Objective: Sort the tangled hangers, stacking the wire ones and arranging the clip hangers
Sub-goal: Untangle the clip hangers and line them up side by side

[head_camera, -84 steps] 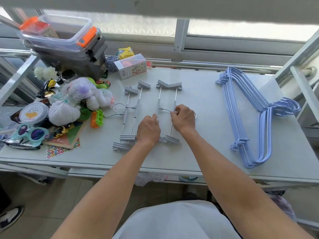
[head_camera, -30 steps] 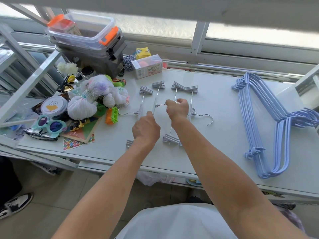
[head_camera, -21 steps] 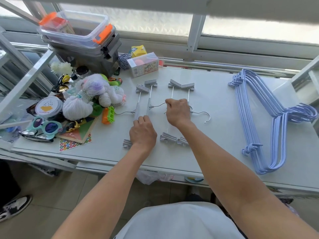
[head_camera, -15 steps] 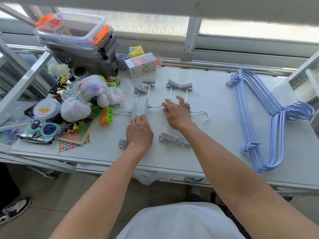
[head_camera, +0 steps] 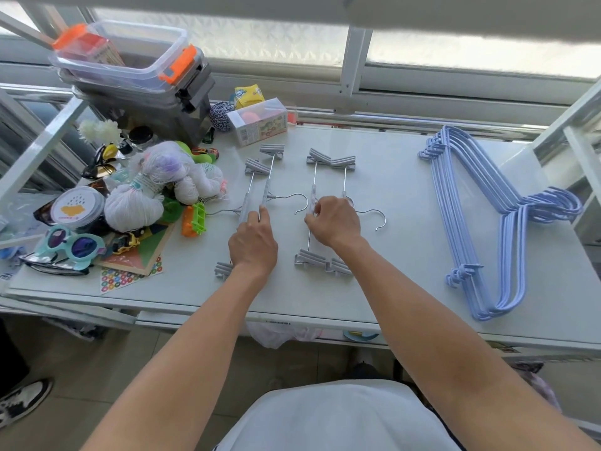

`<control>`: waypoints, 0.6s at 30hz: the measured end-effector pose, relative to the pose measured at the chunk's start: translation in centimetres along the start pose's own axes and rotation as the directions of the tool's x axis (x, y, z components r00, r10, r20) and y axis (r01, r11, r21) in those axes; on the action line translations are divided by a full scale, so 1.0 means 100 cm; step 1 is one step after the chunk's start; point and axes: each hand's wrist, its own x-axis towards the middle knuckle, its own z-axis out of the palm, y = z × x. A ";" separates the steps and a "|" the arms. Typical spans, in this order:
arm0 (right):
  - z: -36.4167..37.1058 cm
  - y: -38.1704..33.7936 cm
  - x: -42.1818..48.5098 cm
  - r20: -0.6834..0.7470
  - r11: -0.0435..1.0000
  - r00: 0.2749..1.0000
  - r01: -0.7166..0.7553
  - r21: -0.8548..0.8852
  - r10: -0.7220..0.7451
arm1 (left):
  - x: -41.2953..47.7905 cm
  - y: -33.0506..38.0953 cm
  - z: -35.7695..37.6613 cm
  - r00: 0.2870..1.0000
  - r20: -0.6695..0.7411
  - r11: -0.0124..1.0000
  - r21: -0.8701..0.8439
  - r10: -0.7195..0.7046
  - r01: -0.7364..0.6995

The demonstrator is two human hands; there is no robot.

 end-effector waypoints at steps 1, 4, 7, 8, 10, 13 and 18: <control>-0.001 -0.002 0.000 0.003 1.000 1.000 -0.008 0.012 0.008 | 0.001 0.000 0.000 1.000 0.003 1.000 -0.005 -0.002 0.002; -0.003 -0.005 0.003 0.002 0.998 0.999 -0.039 0.052 0.039 | 0.003 -0.001 -0.002 1.000 0.001 1.000 -0.010 -0.009 0.009; -0.003 -0.006 0.003 -0.022 0.989 0.999 -0.042 0.140 0.045 | 0.004 -0.001 -0.001 1.000 -0.001 1.000 -0.003 -0.002 0.002; -0.002 -0.005 0.003 -0.020 0.987 0.999 -0.035 0.157 0.039 | 0.004 -0.001 0.000 1.000 -0.003 1.000 -0.001 0.002 -0.002; 0.001 -0.004 0.003 -0.004 0.987 1.000 -0.030 0.158 0.031 | 0.004 -0.001 -0.001 1.000 -0.003 1.000 -0.009 0.007 -0.008; 0.003 -0.001 0.002 -0.033 0.978 0.998 -0.043 0.202 0.051 | 0.001 -0.002 0.001 1.000 -0.002 1.000 -0.022 0.007 -0.007; 0.001 -0.005 0.000 -0.054 0.960 0.998 -0.028 0.278 0.044 | 0.002 -0.001 0.000 1.000 -0.008 1.000 -0.022 0.019 -0.019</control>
